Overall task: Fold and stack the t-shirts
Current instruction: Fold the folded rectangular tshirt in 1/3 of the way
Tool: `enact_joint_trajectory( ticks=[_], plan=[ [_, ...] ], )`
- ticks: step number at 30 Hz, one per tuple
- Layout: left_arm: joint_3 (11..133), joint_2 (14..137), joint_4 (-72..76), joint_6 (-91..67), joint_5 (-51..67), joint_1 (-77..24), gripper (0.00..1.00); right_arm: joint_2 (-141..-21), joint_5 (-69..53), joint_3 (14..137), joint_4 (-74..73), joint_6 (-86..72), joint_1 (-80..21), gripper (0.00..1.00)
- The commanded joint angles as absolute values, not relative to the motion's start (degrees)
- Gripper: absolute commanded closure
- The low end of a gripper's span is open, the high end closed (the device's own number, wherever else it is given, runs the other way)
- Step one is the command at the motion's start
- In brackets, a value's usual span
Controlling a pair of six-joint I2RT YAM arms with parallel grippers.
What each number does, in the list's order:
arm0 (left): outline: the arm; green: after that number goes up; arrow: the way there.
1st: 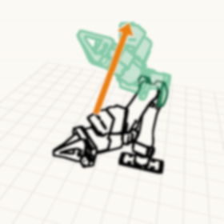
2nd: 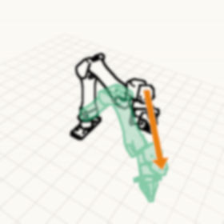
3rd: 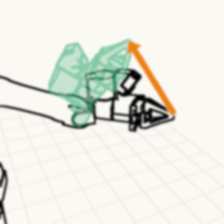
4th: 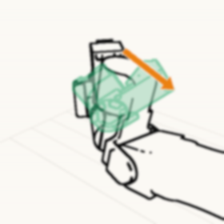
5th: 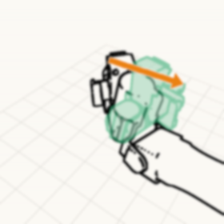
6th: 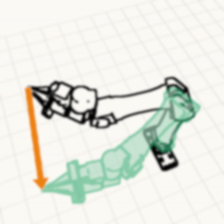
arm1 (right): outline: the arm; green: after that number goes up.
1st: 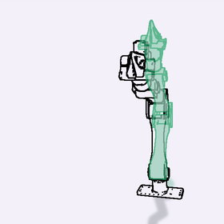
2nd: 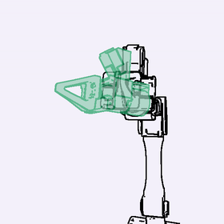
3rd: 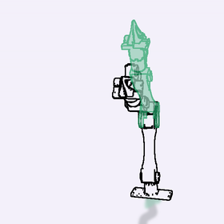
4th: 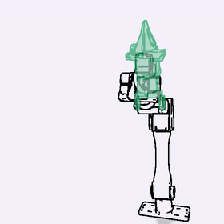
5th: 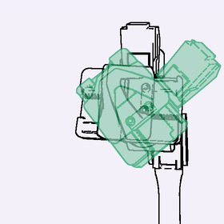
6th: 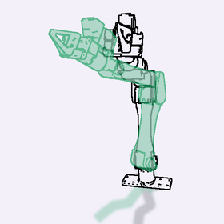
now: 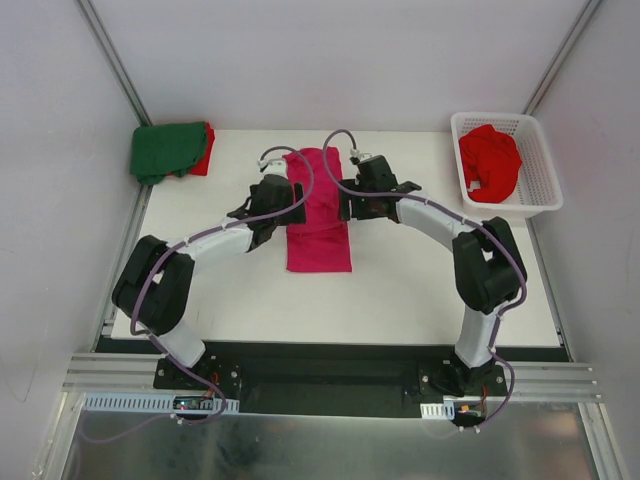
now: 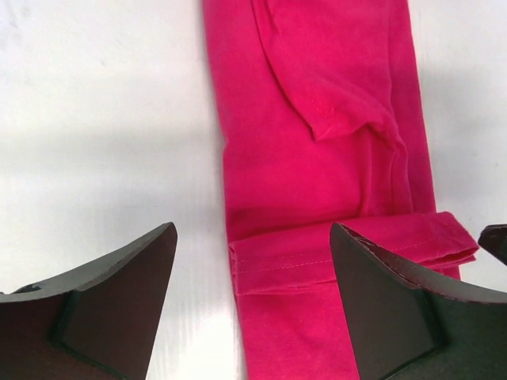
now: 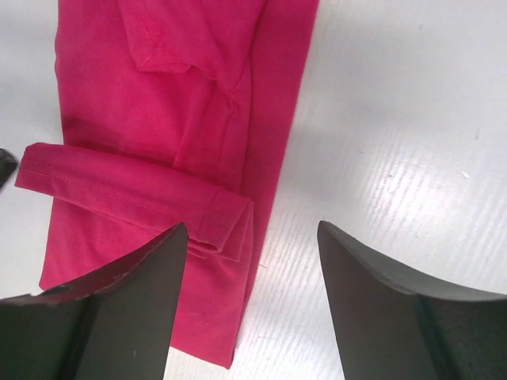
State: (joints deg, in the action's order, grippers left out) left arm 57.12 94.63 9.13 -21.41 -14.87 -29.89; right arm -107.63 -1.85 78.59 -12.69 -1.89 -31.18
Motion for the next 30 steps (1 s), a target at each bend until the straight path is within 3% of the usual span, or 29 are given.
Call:
enact_joint_trajectory(
  ticks=[1,5,9,10,11,13,14,15,16,18,19,23,25,26,27,28,30],
  plan=[
    [58.5,86.0,9.4,-18.3,-17.3,-29.3,0.22,-100.4,-0.4,79.0,-13.7,-0.4,-30.5,0.30],
    [53.8,80.8,8.7,-20.1,-14.6,-29.4,0.26,-95.7,-1.4,74.1,-13.4,-1.0,-30.5,0.29],
    [48.3,77.3,8.5,-23.6,-8.8,-29.7,0.68,-90.8,-1.6,68.3,-13.4,-2.3,-30.7,0.32],
    [46.3,76.8,8.6,-24.5,-8.0,-29.8,0.89,-88.9,-1.3,66.3,-13.5,-2.5,-30.7,0.32],
    [45.4,76.7,8.6,-26.4,-7.1,-30.2,0.98,-87.9,-1.2,65.4,-13.8,-2.8,-30.8,0.33],
    [44.0,77.3,9.2,-28.0,-5.5,-31.0,1.00,-85.9,-1.0,63.2,-14.2,-3.3,-30.8,0.39],
    [42.9,77.7,9.8,-28.7,-5.3,-31.7,1.00,-83.7,-0.7,61.2,-14.3,-3.6,-30.8,0.46],
    [42.5,78.0,10.4,-29.0,-5.1,-33.0,1.00,-82.5,-0.4,60.0,-14.6,-4.0,-30.8,0.71],
    [41.6,78.8,12.5,-29.4,-4.0,-33.7,1.00,-81.2,0.2,59.2,-14.9,-4.1,-30.8,0.81],
    [41.0,80.8,14.9,-30.6,-2.3,-34.7,1.00,-78.1,2.5,57.1,-16.4,-4.4,-30.8,0.97],
    [41.2,81.7,17.3,-31.0,-0.2,-35.0,1.00,-77.2,3.5,56.6,-17.1,-4.5,-30.9,0.99],
    [43.5,86.8,21.5,-32.3,4.9,-36.0,1.00,-72.1,5.1,53.7,-20.0,-4.5,-30.8,0.99],
    [45.5,89.9,22.1,-32.3,5.0,-37.0,1.00,-69.8,5.9,52.0,-20.7,-4.6,-30.8,0.93],
    [46.1,91.0,22.4,-32.0,5.2,-37.1,1.00,-69.0,6.0,51.5,-21.0,-4.7,-30.8,0.86],
    [46.8,92.7,22.9,-32.0,5.4,-37.2,1.00,-67.8,6.2,50.5,-21.6,-4.8,-30.8,0.68],
    [48.1,93.6,23.0,-32.0,5.6,-37.2,1.00,-67.2,6.7,50.1,-22.0,-4.8,-30.8,0.59],
    [49.2,96.0,23.1,-31.7,6.0,-37.2,1.00,-65.8,7.1,49.1,-22.7,-5.1,-30.8,0.45]
  ],
)
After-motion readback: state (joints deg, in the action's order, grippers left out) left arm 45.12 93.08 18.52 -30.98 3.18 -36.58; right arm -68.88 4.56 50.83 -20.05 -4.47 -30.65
